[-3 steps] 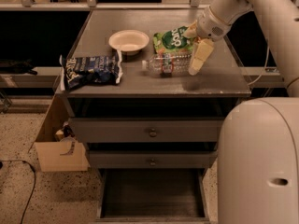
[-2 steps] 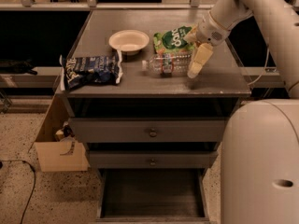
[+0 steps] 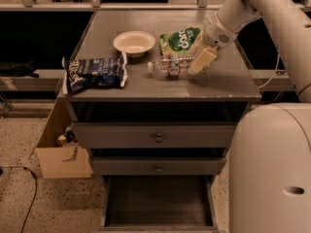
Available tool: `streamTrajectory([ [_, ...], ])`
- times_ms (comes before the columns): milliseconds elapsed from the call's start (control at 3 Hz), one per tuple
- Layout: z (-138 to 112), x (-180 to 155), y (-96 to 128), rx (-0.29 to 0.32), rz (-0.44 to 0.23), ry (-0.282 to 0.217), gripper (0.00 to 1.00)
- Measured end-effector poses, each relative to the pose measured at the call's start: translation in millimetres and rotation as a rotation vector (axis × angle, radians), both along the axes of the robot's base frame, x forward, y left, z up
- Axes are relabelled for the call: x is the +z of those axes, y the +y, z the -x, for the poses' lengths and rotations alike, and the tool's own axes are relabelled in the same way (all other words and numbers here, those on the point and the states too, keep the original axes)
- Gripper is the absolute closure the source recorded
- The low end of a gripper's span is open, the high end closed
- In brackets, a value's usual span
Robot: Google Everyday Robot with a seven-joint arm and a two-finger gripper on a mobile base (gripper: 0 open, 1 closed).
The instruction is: Place water bottle into bottom drawer
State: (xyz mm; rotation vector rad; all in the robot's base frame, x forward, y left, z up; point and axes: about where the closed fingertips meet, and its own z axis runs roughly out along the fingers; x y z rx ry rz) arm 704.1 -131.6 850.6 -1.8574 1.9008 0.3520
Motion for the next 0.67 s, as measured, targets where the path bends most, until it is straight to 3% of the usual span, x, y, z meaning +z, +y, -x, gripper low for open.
streamTrajectory([
  [667,0.0,0.0,0.0,0.000,0.000,0.000,0.92],
])
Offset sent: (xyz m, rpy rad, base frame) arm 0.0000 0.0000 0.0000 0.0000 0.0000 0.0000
